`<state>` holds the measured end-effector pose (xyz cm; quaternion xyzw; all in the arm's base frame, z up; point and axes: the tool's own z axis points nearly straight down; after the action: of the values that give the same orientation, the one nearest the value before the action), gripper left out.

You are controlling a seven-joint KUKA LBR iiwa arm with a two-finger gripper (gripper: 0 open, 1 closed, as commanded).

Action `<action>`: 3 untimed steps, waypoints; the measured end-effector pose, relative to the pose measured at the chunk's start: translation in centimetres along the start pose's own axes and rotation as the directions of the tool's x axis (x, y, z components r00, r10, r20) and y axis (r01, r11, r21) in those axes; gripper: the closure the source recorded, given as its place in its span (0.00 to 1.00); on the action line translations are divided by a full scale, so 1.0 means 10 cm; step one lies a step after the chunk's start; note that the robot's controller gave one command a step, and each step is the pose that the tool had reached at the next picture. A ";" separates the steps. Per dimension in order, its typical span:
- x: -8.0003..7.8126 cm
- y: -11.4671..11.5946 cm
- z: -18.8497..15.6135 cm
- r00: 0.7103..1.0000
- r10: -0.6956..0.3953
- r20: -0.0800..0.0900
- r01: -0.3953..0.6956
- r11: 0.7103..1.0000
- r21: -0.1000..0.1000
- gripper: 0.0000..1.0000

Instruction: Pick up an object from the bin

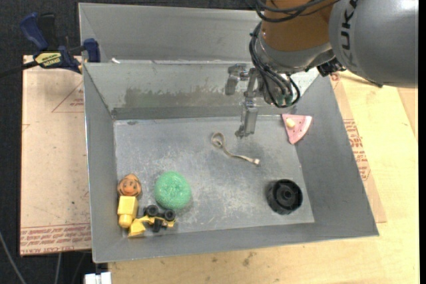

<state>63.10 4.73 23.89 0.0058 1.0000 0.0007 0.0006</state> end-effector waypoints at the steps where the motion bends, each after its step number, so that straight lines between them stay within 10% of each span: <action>1: -0.09 0.08 -0.05 1.000 0.026 0.003 -0.026 1.000 0.000 0.00; 3: 0.01 -0.19 0.32 1.000 -0.018 0.009 0.018 1.000 0.000 0.00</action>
Offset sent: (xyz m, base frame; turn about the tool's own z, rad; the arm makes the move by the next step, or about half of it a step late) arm -0.0193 -0.0001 0.0252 0.0341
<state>63.00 2.79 20.70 -0.0033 1.0000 0.0006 0.0049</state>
